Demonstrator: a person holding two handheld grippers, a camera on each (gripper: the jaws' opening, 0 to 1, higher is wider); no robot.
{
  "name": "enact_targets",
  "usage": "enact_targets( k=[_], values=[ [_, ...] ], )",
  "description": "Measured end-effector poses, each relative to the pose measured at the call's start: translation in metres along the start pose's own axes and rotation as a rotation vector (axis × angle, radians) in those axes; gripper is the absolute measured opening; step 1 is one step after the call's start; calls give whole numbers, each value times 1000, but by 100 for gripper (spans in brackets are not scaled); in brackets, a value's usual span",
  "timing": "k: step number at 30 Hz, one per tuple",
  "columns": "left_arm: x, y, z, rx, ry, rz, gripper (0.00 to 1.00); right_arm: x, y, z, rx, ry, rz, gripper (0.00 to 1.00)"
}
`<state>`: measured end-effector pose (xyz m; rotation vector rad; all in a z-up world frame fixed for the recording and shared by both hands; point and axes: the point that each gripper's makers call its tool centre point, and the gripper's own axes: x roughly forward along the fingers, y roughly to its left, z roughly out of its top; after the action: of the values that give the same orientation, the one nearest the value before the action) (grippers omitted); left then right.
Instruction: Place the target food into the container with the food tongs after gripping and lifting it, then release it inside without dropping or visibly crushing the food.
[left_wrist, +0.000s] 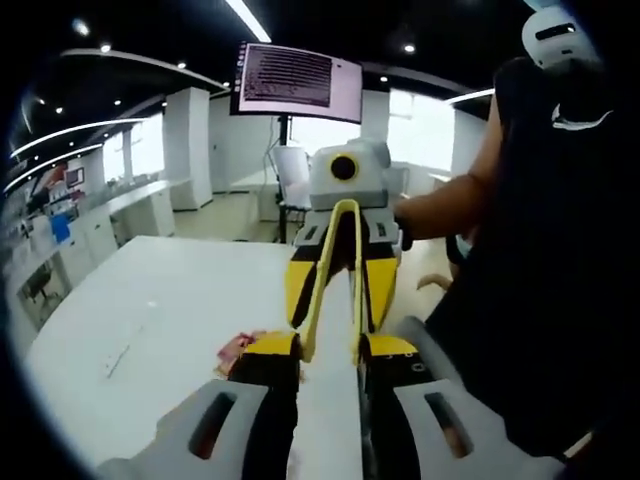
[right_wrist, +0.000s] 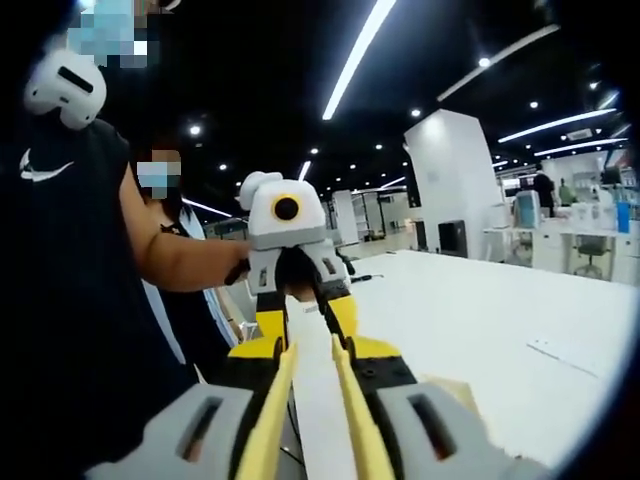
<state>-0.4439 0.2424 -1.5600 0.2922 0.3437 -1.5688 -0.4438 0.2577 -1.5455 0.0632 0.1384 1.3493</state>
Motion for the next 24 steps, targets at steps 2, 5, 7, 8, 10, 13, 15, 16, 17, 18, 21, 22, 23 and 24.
enact_targets(
  k=[2,5,7,8,10,13,15,16,17,18,21,22,23,24],
  values=[
    [-1,4,3,0,-15,19,33,-1,-2,2,-2,-4,-6,25],
    [-3,11,4,-9,-39,57,55,-4,-6,4,-3,-5,-15,25],
    [-5,15,2,-15,-47,80,66,-7,-7,5,5,-2,-16,25],
    [-7,18,0,-18,-50,101,68,-8,-8,5,17,3,-15,26],
    [-11,20,-4,-27,-54,121,73,-11,-11,6,18,11,-26,26],
    [-20,31,-17,-65,-84,202,82,-19,-17,6,12,22,-50,27],
    [-26,36,-27,-106,-120,245,92,-23,-21,7,3,24,-62,27],
    [-29,40,-34,-123,-124,269,98,-25,-22,7,0,25,-67,27],
    [-32,43,-41,-133,-122,296,99,-27,-24,6,-5,29,-70,27],
    [-38,47,-52,-136,-108,329,99,-30,-26,5,-15,36,-78,27],
    [-53,56,-76,-146,-99,424,100,-38,-30,2,-28,54,-89,27],
    [-58,61,-82,-130,-82,468,100,-40,-31,1,-28,59,-90,27],
    [-62,64,-89,-113,-61,502,100,-42,-33,0,-30,65,-95,27],
    [-67,66,-101,-114,-48,537,100,-46,-36,-3,-41,87,-108,27]
  ],
)
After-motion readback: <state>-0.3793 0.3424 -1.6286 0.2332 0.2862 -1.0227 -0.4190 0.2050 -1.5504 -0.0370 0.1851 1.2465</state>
